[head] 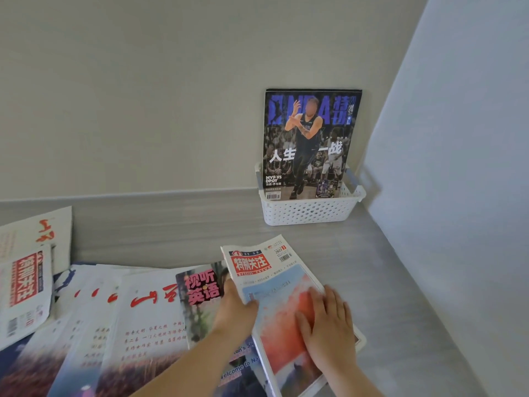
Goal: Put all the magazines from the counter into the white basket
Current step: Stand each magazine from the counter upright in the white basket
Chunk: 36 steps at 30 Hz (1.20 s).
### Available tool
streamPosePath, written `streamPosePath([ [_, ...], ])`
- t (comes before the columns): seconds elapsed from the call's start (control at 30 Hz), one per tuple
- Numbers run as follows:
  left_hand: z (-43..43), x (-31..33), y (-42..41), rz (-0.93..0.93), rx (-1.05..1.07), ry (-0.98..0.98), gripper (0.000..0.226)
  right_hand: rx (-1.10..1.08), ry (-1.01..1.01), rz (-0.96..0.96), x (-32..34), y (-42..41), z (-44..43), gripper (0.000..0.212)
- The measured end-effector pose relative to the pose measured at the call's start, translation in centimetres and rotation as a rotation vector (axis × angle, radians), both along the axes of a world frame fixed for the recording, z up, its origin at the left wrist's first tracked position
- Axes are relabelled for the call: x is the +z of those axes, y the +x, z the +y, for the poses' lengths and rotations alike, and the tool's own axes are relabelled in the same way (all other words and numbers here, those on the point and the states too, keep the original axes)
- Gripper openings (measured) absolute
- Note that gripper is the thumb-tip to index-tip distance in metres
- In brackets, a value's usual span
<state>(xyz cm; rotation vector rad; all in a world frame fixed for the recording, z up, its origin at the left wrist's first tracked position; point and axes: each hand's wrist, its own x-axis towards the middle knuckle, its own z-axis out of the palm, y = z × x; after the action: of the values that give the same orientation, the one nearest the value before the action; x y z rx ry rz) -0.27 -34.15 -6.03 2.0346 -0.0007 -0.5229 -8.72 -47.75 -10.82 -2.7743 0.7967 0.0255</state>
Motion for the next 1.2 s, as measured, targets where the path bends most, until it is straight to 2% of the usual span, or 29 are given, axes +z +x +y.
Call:
streamPosePath([
  [0.13, -0.3, 0.6, -0.3, -0.015, -0.005, -0.115, 0.044, -0.047, 0.142, -0.054, 0.3, 0.0, -0.6, 0.063],
  [0.2, 0.1, 1.7, 0.1, -0.036, -0.029, -0.187, 0.041, -0.109, 0.279, -0.167, 1.1, 0.4, -1.0, 0.065],
  [0.23, 0.3, 2.4, 0.3, -0.061, -0.053, -0.211, 0.04, -0.161, 0.403, -0.252, 1.8, 0.6, -1.2, 0.062],
  [0.33, 0.7, 4.9, 1.1, -0.157, -0.116, -0.294, 0.04, -0.314, 0.964, -0.416, 4.8, 1.8, -2.4, 0.063],
  [0.4, 0.8, 6.5, 2.0, -0.207, -0.14, -0.34, 0.041, -0.331, 1.155, -0.415, 6.8, 2.4, -3.9, 0.051],
  [0.47, 0.5, 7.7, 3.2, -0.252, -0.142, -0.379, 0.039, -0.279, 1.153, -0.435, 8.6, 3.1, -5.2, 0.034],
  [0.6, -1.0, 10.1, 6.0, -0.381, -0.119, -0.362, 0.031, -0.192, 1.056, -0.541, 12.6, 5.4, -7.2, 0.021],
  [0.77, -4.2, 15.0, 10.9, -0.619, -0.087, -0.259, 0.018, -0.055, 0.791, -0.687, 18.5, 9.6, -10.5, 0.028],
  [0.83, -5.7, 16.9, 13.2, -0.67, -0.056, -0.224, 0.022, -0.061, 0.74, -0.787, 20.5, 11.4, -12.0, 0.031],
  [1.0, -9.4, 18.7, 17.5, -0.7, 0.001, -0.268, 0.026, -0.077, 0.693, -0.932, 22.4, 16.1, -14.5, 0.026],
  [1.2, -12.1, 15.8, 20.2, -0.62, 0.003, -0.192, 0.022, -0.156, 0.642, -0.836, 19.0, 19.2, -16.6, 0.023],
])
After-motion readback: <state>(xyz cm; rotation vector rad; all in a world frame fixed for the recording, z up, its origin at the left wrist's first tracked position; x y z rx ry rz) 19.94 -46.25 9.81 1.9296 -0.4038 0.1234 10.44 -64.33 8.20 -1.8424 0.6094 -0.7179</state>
